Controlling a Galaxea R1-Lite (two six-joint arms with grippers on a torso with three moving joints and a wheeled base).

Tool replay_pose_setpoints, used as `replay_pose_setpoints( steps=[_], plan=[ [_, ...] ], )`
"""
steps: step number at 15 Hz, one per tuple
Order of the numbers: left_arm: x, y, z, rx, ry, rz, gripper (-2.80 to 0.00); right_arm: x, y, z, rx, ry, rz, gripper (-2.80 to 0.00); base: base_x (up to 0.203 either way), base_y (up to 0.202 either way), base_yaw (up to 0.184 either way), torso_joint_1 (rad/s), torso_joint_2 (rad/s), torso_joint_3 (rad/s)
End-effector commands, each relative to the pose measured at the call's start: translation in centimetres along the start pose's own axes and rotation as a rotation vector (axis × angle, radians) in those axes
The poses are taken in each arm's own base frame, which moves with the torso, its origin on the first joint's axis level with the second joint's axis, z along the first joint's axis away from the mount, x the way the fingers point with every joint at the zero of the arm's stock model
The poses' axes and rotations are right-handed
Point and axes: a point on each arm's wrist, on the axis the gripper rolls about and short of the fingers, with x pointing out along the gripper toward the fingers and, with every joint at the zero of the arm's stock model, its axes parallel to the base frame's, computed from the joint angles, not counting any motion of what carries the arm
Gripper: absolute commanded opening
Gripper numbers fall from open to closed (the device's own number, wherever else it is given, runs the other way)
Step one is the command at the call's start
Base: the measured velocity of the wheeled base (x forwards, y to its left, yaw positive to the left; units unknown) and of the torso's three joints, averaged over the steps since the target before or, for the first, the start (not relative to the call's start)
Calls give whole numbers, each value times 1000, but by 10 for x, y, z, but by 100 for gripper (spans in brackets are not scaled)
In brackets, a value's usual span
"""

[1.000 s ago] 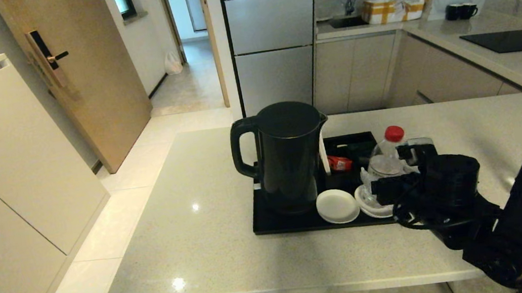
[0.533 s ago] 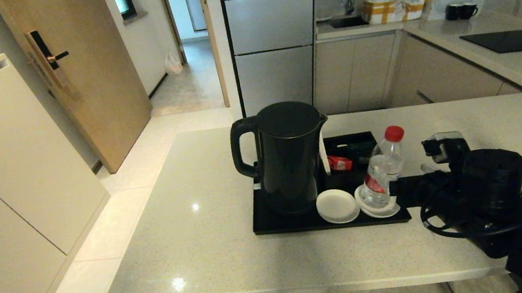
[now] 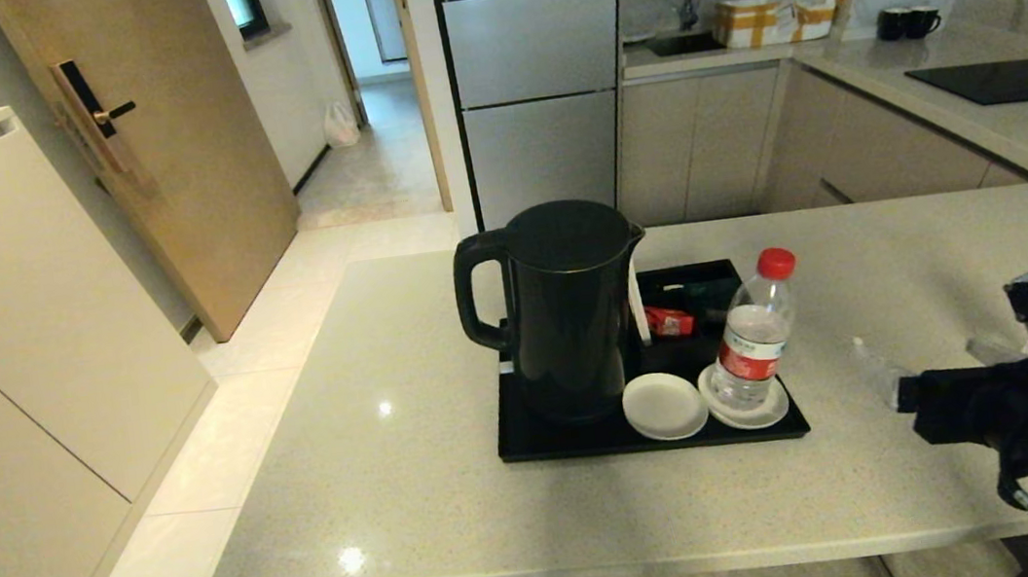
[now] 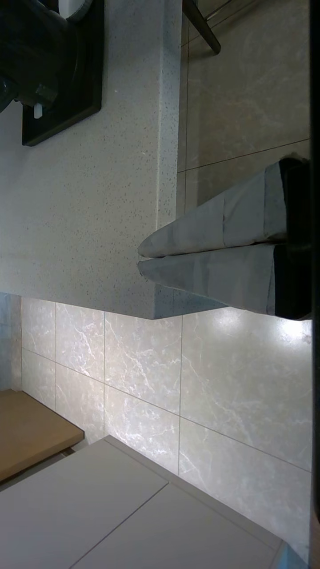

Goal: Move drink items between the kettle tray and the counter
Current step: Return the bottled water to its original position

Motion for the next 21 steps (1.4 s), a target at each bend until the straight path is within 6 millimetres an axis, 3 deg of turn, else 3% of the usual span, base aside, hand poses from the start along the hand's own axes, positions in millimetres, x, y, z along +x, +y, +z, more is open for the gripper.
replay_pose_setpoints(
  steps=[1,4,5,12,17,21],
  plan=[
    [0,0,0,0,1,0,-280,-28,-17,5,17,-28,-67,0,0,0,0,0,0,0],
    [0,0,0,0,1,0,-280,-46,-31,-13,20,53,-190,0,0,0,0,0,0,0],
    [0,0,0,0,1,0,-280,-46,-33,-13,47,51,-242,-280,0,0,0,0,0,0],
    [0,0,0,0,1,0,-280,-8,-65,-26,143,158,-504,-280,0,0,0,0,0,0],
    [0,0,0,0,1,0,-280,25,-95,-17,206,147,-575,-280,0,0,0,0,0,0],
    [0,0,0,0,1,0,-280,41,-121,-22,243,178,-611,-280,0,0,0,0,0,0]
  ],
)
